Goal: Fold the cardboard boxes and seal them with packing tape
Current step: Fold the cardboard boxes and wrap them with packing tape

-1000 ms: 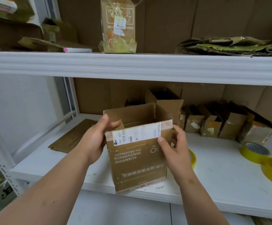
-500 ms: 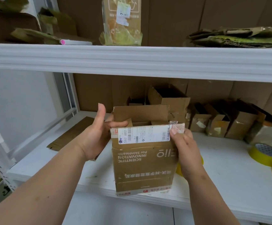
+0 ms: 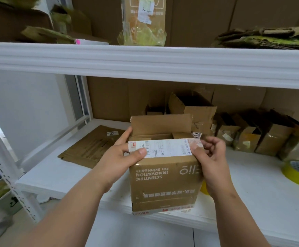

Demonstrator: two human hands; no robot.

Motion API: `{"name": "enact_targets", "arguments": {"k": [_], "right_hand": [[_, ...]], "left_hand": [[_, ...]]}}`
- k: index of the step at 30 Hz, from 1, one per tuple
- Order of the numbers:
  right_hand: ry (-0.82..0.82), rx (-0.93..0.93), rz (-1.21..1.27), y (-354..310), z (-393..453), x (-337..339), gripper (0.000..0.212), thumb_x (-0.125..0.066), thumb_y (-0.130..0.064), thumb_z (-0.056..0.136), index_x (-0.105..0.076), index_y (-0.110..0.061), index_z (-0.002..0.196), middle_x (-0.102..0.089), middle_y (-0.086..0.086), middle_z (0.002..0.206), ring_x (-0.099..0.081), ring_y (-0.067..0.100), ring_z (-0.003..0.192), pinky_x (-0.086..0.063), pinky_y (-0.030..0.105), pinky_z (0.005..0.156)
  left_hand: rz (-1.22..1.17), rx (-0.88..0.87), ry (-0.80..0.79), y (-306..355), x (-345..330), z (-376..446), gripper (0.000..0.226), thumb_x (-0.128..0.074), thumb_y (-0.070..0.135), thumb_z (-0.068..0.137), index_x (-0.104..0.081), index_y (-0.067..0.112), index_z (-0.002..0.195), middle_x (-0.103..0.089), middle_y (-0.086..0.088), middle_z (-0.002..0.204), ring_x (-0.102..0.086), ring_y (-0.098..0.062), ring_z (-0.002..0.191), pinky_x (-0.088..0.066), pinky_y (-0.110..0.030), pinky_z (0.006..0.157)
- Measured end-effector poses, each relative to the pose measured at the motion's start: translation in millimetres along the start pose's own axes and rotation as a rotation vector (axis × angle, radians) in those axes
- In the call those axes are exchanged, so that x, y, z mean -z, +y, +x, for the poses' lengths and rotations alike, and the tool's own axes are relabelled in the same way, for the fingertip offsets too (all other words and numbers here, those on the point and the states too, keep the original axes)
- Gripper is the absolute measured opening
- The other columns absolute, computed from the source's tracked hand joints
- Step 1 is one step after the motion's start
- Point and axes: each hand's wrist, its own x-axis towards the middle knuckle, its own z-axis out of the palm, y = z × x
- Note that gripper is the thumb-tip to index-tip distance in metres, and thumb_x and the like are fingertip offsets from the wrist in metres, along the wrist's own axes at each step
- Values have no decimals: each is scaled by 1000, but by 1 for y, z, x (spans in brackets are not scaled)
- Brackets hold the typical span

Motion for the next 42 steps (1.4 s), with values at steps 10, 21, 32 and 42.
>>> {"name": "enact_targets", "arguments": {"k": [10,21,32,42], "right_hand": [[-47,-100,-147,-18,15,5,107,-80,-10,79,-12,-51,151,-54,1,106,-66,22,94,-59,40,75],[-181,-204,-374,-43,39,4,105,-85,-24,72,-19,-54,148,-56,-1,108,-68,20,94,-55,33,78],[-210,9,-454,-34,27,-5,25,-74,-24,82,-71,-49,85,-46,-13,115,-55,11,110,-51,28,87],[-192,21,-648,-37,25,-9,6,-72,-38,83,-73,-44,83,-49,-21,115,-48,13,118,-44,42,102]], "left_hand": [[-268,71,-72,8,5,22,124,-85,11,71,-1,58,149,-41,15,136,-64,-19,111,-60,-38,84],[-118,3,-62,9,15,51,78,-88,16,70,-43,55,121,-51,10,124,-60,-15,108,-55,-28,85],[255,-86,68,-15,19,46,30,-70,47,85,-64,43,114,-44,34,133,-47,1,118,-40,-26,94],[484,-152,18,-14,25,44,44,-55,51,93,-57,39,135,-39,35,141,-33,10,124,-30,-20,98]]}}
